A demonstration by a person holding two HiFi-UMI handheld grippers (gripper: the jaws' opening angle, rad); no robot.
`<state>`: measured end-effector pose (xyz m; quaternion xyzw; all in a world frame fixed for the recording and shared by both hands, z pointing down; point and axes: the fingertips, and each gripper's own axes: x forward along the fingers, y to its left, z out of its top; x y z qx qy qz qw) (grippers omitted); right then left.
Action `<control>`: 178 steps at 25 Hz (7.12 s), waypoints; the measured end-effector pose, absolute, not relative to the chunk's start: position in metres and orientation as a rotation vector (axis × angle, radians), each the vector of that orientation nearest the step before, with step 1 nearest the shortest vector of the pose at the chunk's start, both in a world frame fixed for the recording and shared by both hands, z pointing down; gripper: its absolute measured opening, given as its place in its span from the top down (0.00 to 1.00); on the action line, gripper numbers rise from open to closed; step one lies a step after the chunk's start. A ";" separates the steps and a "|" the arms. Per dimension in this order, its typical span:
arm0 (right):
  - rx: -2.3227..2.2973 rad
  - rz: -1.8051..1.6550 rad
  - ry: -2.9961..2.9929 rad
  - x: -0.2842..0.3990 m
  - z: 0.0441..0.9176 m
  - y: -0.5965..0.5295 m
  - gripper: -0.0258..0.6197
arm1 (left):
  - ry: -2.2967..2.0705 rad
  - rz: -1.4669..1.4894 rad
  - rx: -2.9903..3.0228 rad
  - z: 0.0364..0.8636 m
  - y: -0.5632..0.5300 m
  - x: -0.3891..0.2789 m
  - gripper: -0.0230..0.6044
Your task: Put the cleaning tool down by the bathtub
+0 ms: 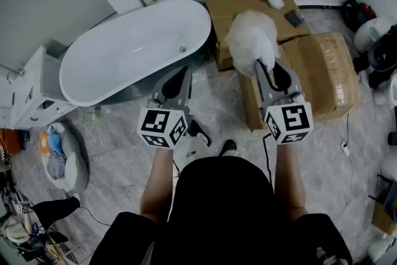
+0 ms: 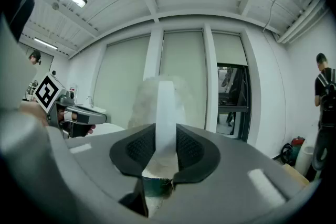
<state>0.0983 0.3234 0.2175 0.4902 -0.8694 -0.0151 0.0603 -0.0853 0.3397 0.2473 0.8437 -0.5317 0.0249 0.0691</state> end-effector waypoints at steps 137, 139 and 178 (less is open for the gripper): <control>1.209 0.515 -2.332 0.041 0.526 -0.244 0.81 | -1.441 0.278 2.184 0.431 -0.197 -0.078 0.97; 1.217 0.528 -2.316 0.041 0.538 -0.249 0.81 | -1.430 0.286 2.187 0.437 -0.202 -0.078 0.97; 1.192 0.606 -2.051 0.021 0.721 -0.303 0.81 | -1.234 0.425 2.165 0.527 -0.240 -0.082 0.97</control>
